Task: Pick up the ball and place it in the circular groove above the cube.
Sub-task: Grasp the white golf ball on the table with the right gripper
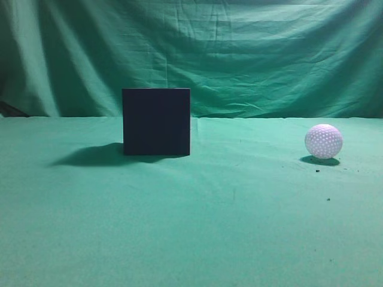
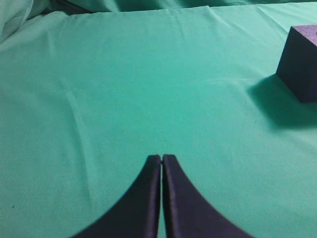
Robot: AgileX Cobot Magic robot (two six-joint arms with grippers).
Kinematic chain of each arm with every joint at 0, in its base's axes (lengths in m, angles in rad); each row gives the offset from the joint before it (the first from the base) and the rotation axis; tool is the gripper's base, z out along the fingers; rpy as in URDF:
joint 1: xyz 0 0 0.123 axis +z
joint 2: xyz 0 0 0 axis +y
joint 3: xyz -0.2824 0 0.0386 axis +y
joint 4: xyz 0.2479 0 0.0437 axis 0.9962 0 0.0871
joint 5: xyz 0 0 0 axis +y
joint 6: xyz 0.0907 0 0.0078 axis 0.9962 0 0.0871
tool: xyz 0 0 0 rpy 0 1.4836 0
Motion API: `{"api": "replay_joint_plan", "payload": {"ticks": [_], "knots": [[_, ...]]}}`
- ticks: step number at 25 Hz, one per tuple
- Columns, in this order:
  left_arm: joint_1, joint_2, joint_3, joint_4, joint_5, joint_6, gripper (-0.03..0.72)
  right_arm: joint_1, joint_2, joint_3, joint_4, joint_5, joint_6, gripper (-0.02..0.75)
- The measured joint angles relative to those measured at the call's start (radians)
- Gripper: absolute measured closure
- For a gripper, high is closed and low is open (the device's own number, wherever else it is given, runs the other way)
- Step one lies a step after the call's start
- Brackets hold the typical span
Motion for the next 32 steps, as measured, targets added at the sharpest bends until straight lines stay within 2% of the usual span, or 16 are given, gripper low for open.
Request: {"api": "replay_joint_plan", "payload": {"ticks": [17, 19, 22, 24, 28, 32], "knots": [[0.0, 0.0, 0.0, 0.0, 0.0, 0.0, 0.688, 0.0, 0.0, 0.002, -0.003, -0.021, 0.002, 0.738], [0.0, 0.0, 0.0, 0.0, 0.0, 0.0, 0.688, 0.0, 0.0, 0.002, 0.068, -0.095, 0.002, 0.738], [0.0, 0.0, 0.0, 0.0, 0.0, 0.0, 0.688, 0.0, 0.0, 0.002, 0.244, -0.279, 0.002, 0.738], [0.0, 0.0, 0.0, 0.0, 0.0, 0.0, 0.688, 0.0, 0.0, 0.002, 0.295, -0.364, 0.002, 0.738], [0.0, 0.0, 0.0, 0.0, 0.0, 0.0, 0.688, 0.0, 0.0, -0.003, 0.319, -0.427, -0.005, 0.738], [0.0, 0.0, 0.0, 0.0, 0.0, 0.0, 0.688, 0.0, 0.027, -0.147, 0.289, -0.324, -0.07, 0.738]]}}
